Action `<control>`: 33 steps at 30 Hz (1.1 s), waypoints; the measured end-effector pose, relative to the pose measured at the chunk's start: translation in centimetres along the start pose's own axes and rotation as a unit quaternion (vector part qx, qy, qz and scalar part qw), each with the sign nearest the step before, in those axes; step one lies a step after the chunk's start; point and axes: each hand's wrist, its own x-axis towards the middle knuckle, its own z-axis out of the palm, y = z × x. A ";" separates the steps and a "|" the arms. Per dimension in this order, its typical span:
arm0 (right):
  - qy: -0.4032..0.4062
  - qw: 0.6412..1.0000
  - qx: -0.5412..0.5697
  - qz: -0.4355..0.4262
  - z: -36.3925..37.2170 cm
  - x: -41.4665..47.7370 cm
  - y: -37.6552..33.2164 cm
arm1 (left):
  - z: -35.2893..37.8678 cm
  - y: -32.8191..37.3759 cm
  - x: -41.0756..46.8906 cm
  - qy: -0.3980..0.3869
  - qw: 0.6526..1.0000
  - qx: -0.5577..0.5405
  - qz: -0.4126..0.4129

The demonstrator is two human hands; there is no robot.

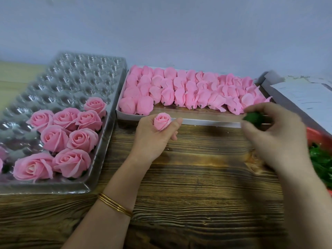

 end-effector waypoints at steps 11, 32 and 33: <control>-0.188 0.914 0.327 0.150 6.9 -1.8 -2.0 | -0.1 0.0 0.1 0.017 1.000 -0.019 0.010; -0.262 0.719 0.561 0.315 10.3 -3.4 -3.4 | -0.2 0.7 0.3 0.026 0.971 -0.230 -0.066; -0.264 0.711 0.569 0.317 10.3 -3.4 -3.5 | -0.1 0.9 0.2 0.024 0.968 -0.241 -0.072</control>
